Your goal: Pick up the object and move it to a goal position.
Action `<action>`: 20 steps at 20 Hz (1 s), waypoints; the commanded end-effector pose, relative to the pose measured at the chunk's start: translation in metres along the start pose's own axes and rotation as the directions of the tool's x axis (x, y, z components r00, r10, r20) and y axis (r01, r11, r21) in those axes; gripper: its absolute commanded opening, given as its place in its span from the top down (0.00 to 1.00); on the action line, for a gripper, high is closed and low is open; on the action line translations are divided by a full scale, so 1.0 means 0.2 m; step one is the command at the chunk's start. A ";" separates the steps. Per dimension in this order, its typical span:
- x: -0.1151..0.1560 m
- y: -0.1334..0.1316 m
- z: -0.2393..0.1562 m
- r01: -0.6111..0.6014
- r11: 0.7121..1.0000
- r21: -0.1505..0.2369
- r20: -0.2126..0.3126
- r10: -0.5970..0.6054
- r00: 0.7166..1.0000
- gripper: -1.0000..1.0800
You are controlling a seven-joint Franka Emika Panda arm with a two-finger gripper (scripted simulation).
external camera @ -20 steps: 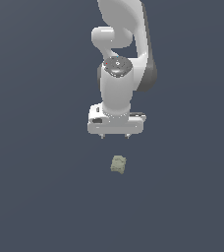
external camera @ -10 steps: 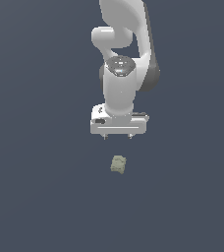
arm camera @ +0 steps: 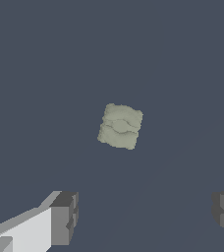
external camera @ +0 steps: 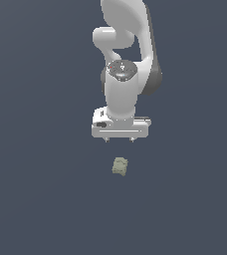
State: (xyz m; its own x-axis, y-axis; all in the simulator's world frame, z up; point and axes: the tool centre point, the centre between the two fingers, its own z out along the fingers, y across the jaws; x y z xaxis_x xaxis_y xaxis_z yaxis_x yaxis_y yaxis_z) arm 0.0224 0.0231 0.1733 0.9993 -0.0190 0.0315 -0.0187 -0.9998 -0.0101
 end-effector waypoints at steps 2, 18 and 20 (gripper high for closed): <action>0.03 0.00 0.04 -0.028 1.000 -0.001 0.004 0.028 1.000 0.04; 0.22 -0.03 0.39 -0.231 0.973 -0.016 0.026 0.231 0.973 0.04; 0.23 -0.04 0.41 -0.242 0.970 -0.017 0.027 0.242 0.970 0.04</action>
State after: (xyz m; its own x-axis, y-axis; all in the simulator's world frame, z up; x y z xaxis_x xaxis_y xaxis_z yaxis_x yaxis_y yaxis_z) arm 0.0688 0.0299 0.0960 0.9682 -0.2500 0.0010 -0.2500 -0.9682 -0.0013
